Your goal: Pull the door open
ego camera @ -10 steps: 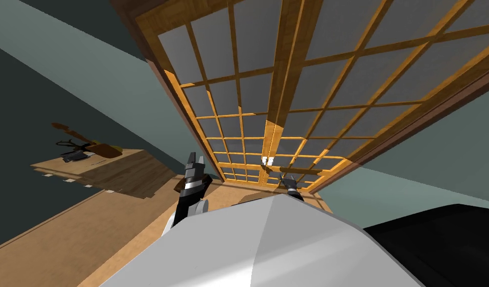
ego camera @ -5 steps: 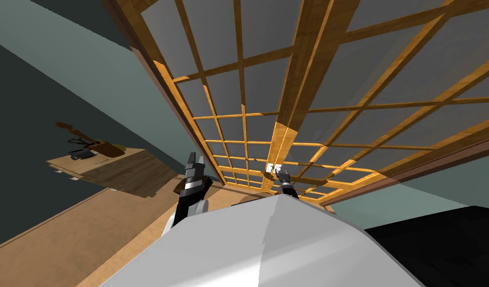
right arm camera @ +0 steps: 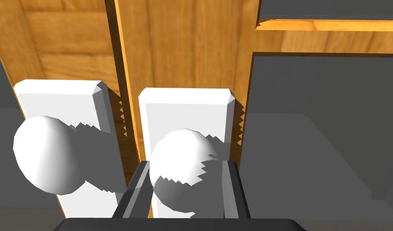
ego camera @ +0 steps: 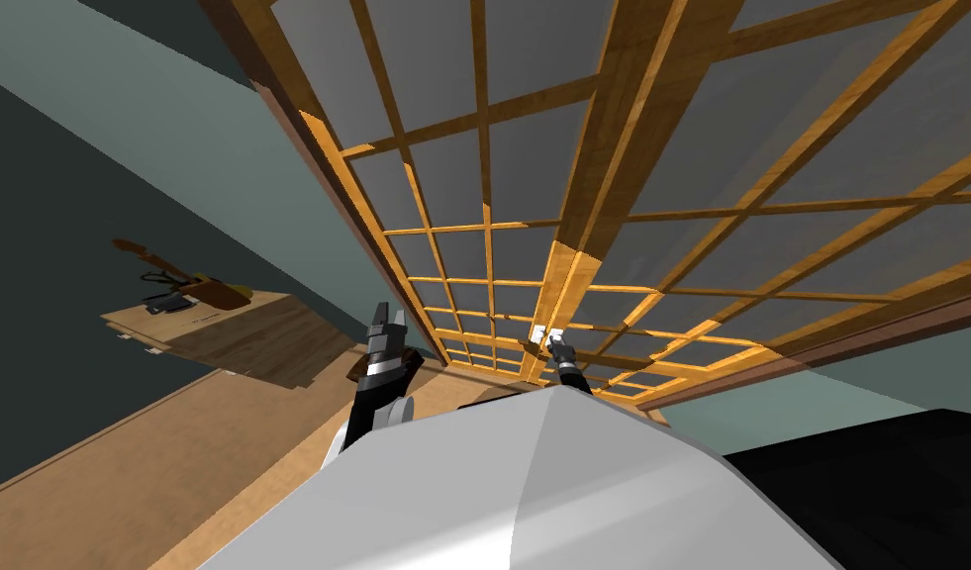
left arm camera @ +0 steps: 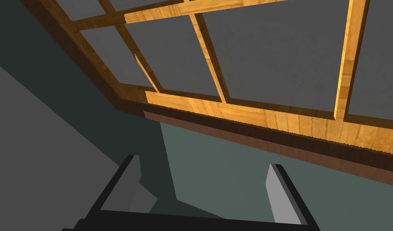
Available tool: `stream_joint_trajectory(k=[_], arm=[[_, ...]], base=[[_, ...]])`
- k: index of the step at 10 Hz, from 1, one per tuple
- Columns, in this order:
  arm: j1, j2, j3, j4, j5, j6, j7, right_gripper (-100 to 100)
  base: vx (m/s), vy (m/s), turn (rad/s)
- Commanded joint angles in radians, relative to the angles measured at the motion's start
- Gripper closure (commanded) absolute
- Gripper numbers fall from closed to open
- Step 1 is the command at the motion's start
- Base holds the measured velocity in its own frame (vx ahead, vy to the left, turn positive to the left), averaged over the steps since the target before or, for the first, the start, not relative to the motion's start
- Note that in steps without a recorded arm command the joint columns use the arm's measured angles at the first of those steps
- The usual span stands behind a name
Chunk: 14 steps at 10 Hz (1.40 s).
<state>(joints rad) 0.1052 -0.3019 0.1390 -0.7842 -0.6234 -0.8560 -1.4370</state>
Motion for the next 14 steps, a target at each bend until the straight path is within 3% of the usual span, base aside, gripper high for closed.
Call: stream_joint_trajectory(k=[1,2,3,6,9,10,12,13,14], arm=[[0.002,-0.005,-0.006,0.000,-0.002,-0.004,-0.001,100],[0.002,-0.005,-0.006,0.000,-0.002,-0.004,-0.001,100],[0.027,-0.002,-0.004,0.012,-0.001,0.003,0.000,100],[0.048,-0.005,-0.008,0.022,-0.001,0.004,0.000,100],[0.055,-0.006,-0.009,0.025,-0.002,0.005,0.000,100],[0.083,-0.008,-0.015,0.035,-0.001,0.007,0.000,100],[0.083,-0.008,-0.015,0.035,-0.001,0.007,0.000,100],[0.103,-0.009,-0.019,0.041,0.001,0.009,-0.001,100],[0.103,-0.009,-0.019,0.041,0.001,0.009,-0.001,100]], base=[[-0.010,0.002,0.001],[0.000,0.000,0.000],[-0.093,0.026,-0.028],[-0.140,0.025,-0.034],[-0.082,0.019,-0.034],[-0.109,0.000,-0.039],[-0.100,0.000,-0.043],[-0.113,0.009,-0.041],[-0.116,0.023,-0.033]])
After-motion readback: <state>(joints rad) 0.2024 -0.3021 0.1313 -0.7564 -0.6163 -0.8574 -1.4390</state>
